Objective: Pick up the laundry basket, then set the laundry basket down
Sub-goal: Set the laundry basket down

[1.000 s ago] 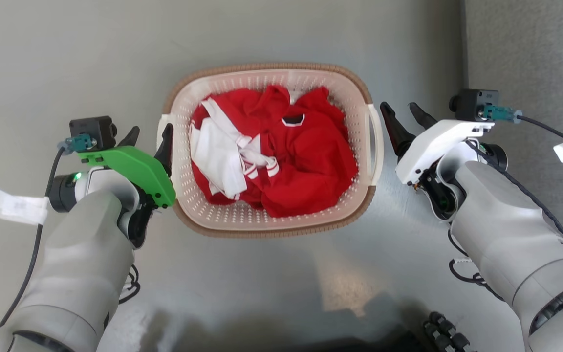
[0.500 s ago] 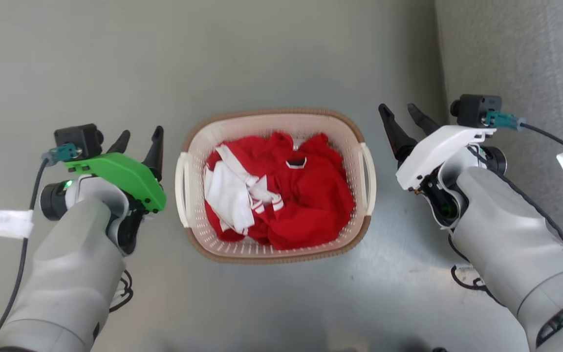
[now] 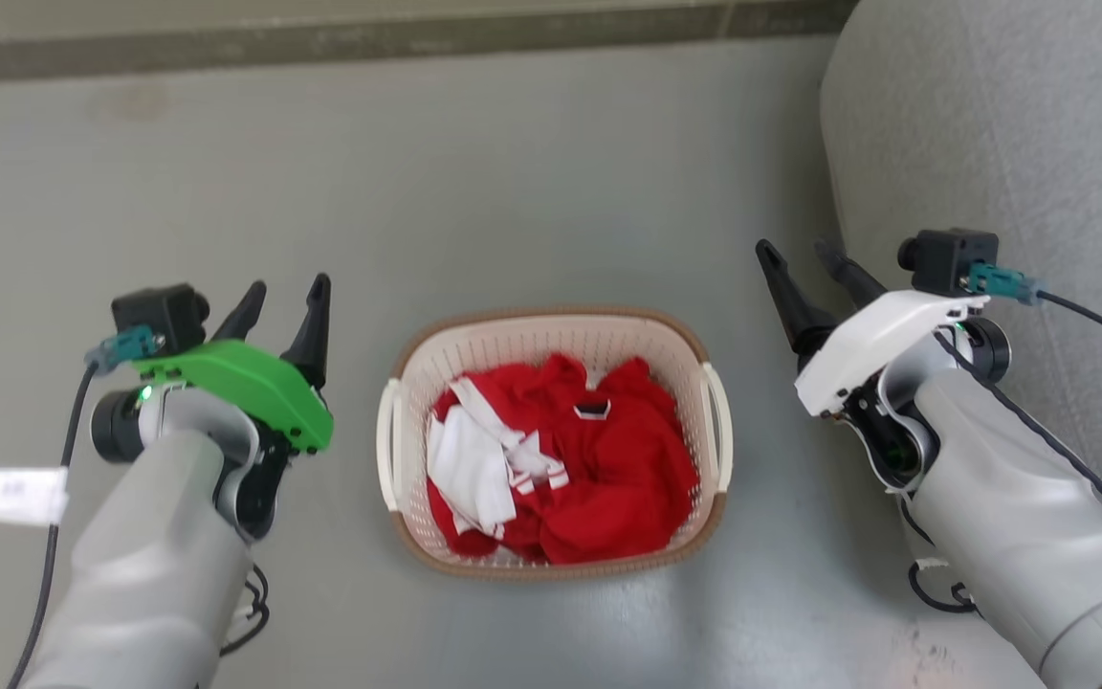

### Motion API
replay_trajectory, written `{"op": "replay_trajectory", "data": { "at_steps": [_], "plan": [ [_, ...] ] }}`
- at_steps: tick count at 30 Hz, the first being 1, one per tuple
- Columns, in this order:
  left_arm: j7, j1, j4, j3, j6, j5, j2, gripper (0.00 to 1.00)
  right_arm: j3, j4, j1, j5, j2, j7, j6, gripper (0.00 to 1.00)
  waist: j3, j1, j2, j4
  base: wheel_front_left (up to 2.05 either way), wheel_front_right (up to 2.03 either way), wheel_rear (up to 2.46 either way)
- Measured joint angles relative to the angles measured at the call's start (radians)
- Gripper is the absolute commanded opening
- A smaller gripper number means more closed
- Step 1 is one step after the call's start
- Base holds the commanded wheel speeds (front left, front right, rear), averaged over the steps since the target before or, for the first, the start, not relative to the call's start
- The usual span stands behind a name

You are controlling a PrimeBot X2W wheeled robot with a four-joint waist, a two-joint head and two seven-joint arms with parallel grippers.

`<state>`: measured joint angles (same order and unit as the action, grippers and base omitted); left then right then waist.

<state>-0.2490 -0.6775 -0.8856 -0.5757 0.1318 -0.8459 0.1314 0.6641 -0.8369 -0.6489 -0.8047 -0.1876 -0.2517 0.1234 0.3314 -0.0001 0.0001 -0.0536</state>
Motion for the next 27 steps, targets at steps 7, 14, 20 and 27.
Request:
{"op": "replay_trajectory", "data": {
  "at_steps": [7, 14, 20, 27],
  "plan": [
    [0.0, 0.096, 0.07, 0.068, -0.001, 0.028, -0.004, 1.0, -0.082, 0.08, 0.067, 0.039, -0.011, 0.0, 0.0, 1.0, -0.082, 0.0, 0.0, 0.009, 0.0, 0.0, 0.0],
    [0.0, 0.197, 0.164, 0.143, -0.019, 0.08, -0.012, 1.0, -0.164, 0.165, 0.184, 0.091, -0.018, 0.0, -0.001, 1.0, -0.171, 0.0, 0.0, 0.02, 0.0, 0.0, 0.0],
    [0.0, 0.273, 0.253, 0.208, -0.04, 0.141, -0.009, 1.0, -0.219, 0.244, 0.249, 0.14, -0.015, 0.0, -0.005, 1.0, -0.227, 0.0, 0.0, 0.026, 0.0, 0.0, 0.0],
    [-0.003, 0.35, 0.357, 0.266, -0.045, 0.206, -0.015, 1.0, -0.281, 0.325, 0.326, 0.19, 0.001, 0.0, -0.011, 1.0, -0.271, 0.0, 0.0, 0.024, 0.0, 0.0, 0.0]
  ]
}}
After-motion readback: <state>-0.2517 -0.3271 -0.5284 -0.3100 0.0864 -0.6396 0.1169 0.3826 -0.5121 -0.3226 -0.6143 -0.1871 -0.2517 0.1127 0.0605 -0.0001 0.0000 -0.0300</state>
